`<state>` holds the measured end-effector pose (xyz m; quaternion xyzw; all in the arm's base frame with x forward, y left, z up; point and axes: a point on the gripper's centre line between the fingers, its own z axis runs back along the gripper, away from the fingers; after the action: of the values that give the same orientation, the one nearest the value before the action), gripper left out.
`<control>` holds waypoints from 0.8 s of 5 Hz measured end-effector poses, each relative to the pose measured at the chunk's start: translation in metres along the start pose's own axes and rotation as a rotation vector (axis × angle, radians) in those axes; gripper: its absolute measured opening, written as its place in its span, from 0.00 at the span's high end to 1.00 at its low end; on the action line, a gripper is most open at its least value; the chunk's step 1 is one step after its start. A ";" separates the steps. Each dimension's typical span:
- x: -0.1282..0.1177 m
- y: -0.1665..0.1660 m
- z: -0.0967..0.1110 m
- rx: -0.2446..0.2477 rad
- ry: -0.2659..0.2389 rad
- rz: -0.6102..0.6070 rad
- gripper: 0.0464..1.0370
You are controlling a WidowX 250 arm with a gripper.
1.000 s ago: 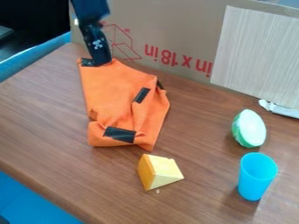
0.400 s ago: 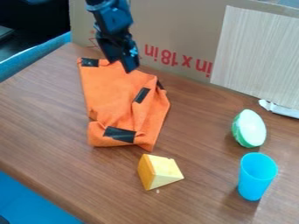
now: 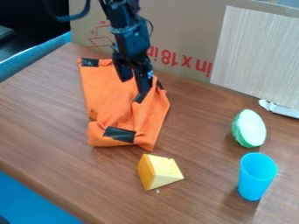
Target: Unfold the cloth from top right to bottom left
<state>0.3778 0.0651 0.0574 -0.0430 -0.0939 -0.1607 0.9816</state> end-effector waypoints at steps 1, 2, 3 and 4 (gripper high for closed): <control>-0.002 -0.002 -0.015 0.008 0.038 -0.014 0.04; 0.001 0.002 -0.021 0.021 0.038 -0.020 0.04; 0.005 0.003 -0.022 0.025 0.023 -0.032 0.04; 0.008 0.004 -0.030 0.012 0.021 -0.029 0.04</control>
<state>0.3915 0.0630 0.0299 -0.0339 -0.0854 -0.1750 0.9803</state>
